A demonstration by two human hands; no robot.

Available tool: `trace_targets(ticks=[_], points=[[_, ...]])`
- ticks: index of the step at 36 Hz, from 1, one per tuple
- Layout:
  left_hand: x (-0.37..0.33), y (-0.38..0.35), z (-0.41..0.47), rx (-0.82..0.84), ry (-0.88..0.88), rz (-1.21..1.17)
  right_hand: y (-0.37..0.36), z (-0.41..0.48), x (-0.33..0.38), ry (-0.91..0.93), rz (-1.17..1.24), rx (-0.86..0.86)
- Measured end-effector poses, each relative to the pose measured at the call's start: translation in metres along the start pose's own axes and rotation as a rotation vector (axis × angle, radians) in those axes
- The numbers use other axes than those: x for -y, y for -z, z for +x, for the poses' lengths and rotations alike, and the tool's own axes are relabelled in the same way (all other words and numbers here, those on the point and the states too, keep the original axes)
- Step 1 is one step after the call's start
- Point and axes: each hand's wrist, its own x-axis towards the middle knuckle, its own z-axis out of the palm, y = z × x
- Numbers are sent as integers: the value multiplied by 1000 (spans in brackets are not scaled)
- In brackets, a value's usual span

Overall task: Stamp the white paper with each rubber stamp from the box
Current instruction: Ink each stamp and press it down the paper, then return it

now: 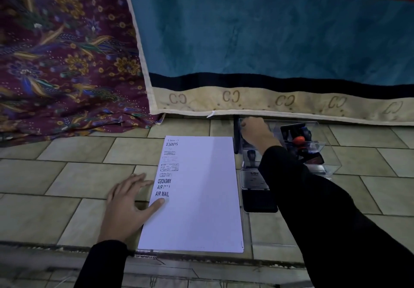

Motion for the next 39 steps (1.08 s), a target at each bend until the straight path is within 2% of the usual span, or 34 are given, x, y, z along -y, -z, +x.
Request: trace_targets(ticks=[4,10,15,20,30,34,39], points=[[-2,0,0,-3,-3,-7,-3,6,-2,-12,-16,21],[0,0,0,2,-5,2,-4,10,-9,14,27,-91],[-1,1,0,12,-6,3,7,1,-18,87,218,-303],[-1,0,-1,11,-2,5,24,-44,-18,246,463,-460],[-2,1,-2,28,15,-36,-4,-165,-47,390,516,-325],[-6,5,-1,-19,34,-115,-15,-187,-60,415,488,-321],[-26,0,1,-51,27,-98,-19,-191,-67,411,475,-316]])
